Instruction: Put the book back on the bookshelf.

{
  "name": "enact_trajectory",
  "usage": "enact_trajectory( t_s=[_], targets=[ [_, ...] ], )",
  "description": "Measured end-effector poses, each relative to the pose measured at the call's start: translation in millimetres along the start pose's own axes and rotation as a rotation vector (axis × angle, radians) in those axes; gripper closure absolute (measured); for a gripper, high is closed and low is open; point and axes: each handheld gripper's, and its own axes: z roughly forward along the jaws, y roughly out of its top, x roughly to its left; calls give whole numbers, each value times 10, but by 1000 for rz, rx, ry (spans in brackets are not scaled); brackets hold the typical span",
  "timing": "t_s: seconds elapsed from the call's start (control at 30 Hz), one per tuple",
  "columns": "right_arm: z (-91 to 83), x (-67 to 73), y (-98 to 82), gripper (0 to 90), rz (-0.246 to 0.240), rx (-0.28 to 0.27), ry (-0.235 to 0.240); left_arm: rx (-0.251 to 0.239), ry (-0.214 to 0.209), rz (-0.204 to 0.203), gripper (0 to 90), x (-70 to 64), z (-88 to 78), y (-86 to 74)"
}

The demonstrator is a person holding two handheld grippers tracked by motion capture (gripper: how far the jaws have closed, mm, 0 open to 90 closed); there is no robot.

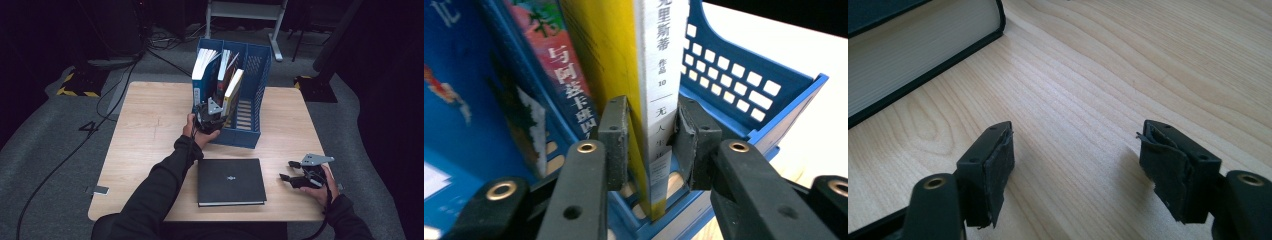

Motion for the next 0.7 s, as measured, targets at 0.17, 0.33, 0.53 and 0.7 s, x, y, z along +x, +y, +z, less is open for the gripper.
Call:
enact_trajectory(
  t_s=[0.17, 0.33, 0.53, 0.7],
  targets=[
    [4, 0, 2, 300, -1, -1, 0, 3, 72, -89, 728, 7, 118, 59],
    [5, -2, 1, 300, -2, -2, 0, 35, 106, -95, 731, 15, 262, 190],
    [4, -2, 1, 299, -2, -2, 1, 56, 148, -92, 728, -59, 405, 301],
    [4, -2, 0, 299, -2, -2, 1, 52, 176, -117, 730, -47, 449, 319]
  ],
)
